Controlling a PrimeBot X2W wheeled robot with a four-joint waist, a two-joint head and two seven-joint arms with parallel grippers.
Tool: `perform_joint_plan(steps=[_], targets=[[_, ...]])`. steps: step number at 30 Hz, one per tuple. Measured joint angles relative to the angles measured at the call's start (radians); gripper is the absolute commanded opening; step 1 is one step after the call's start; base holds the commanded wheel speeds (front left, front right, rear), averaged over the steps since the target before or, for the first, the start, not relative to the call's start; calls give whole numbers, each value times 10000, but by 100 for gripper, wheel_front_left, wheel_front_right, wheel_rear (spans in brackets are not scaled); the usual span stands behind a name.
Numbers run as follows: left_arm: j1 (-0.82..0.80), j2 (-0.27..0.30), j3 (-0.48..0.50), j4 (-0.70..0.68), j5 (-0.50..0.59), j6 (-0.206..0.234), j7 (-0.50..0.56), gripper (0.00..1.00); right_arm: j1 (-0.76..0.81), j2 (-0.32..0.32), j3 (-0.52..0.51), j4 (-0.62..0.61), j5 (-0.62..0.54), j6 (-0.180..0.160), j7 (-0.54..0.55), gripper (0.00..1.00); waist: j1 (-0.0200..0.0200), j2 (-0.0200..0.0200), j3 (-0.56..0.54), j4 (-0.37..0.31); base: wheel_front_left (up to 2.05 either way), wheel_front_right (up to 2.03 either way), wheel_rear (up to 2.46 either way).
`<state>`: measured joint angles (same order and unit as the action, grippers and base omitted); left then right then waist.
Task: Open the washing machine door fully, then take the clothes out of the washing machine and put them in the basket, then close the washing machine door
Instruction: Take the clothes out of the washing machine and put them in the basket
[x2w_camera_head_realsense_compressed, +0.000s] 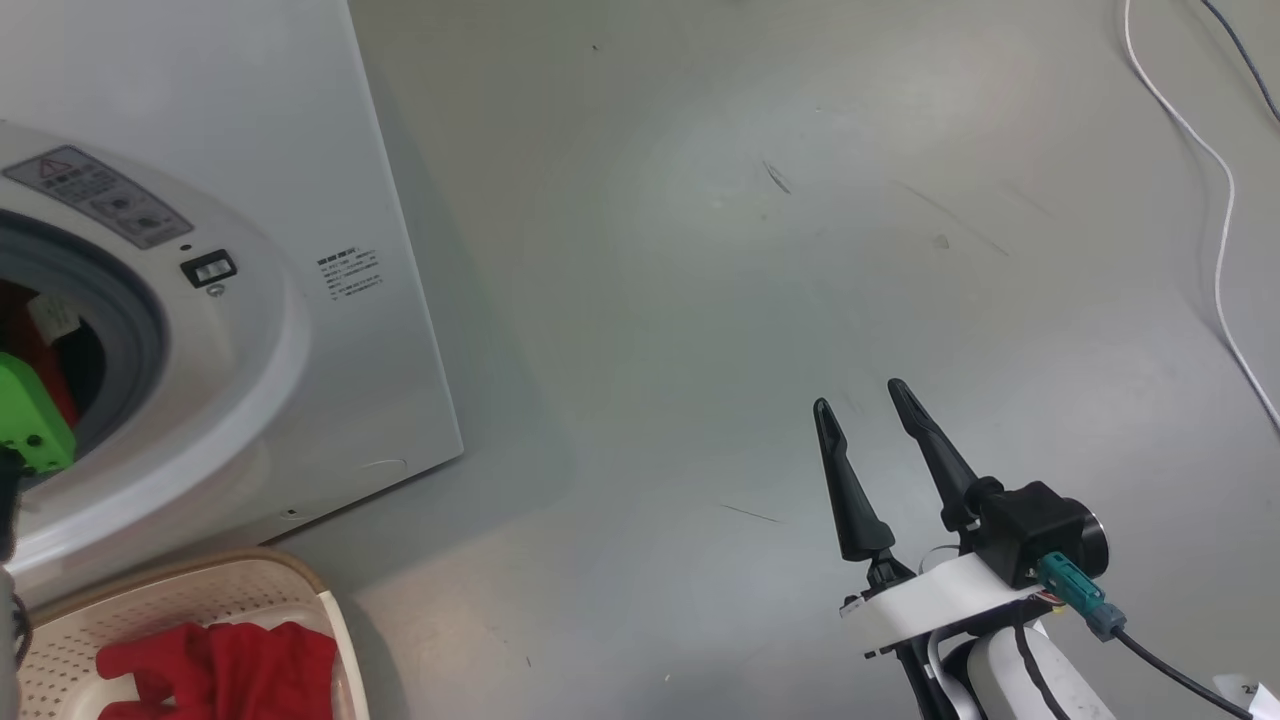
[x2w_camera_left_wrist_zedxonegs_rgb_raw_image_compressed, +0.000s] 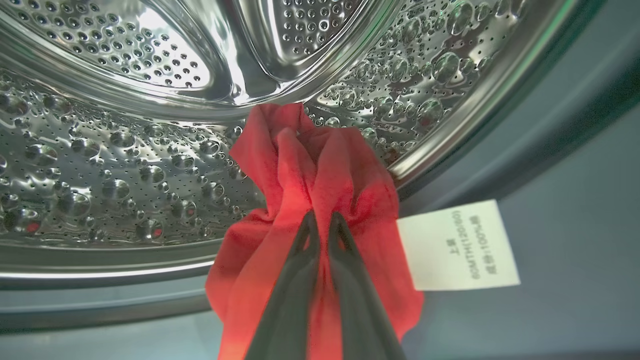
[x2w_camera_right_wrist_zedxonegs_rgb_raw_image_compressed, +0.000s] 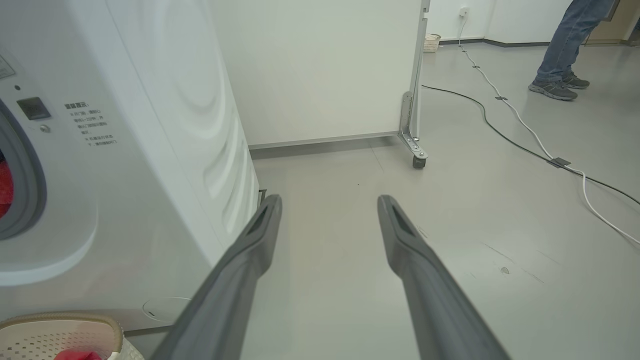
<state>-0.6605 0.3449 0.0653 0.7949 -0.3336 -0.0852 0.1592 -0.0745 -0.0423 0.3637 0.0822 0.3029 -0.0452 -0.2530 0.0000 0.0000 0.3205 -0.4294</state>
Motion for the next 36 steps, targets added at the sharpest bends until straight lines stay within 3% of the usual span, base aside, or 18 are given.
perform_joint_plan(steps=[20, 36], targets=[[1475, -780, -430, 232, -157, -343, -2021, 0, 466, -259, -368, 431, -35, 174, -2, 100, 0, 0, -1574, 1319, 0, 0, 0], [3290, -1095, -777, -211, -217, -359, -3647, 0, 1074, -391, -585, 602, -33, 267, -2, 100, 0, 0, -2787, 1888, 0, 0, 0]])
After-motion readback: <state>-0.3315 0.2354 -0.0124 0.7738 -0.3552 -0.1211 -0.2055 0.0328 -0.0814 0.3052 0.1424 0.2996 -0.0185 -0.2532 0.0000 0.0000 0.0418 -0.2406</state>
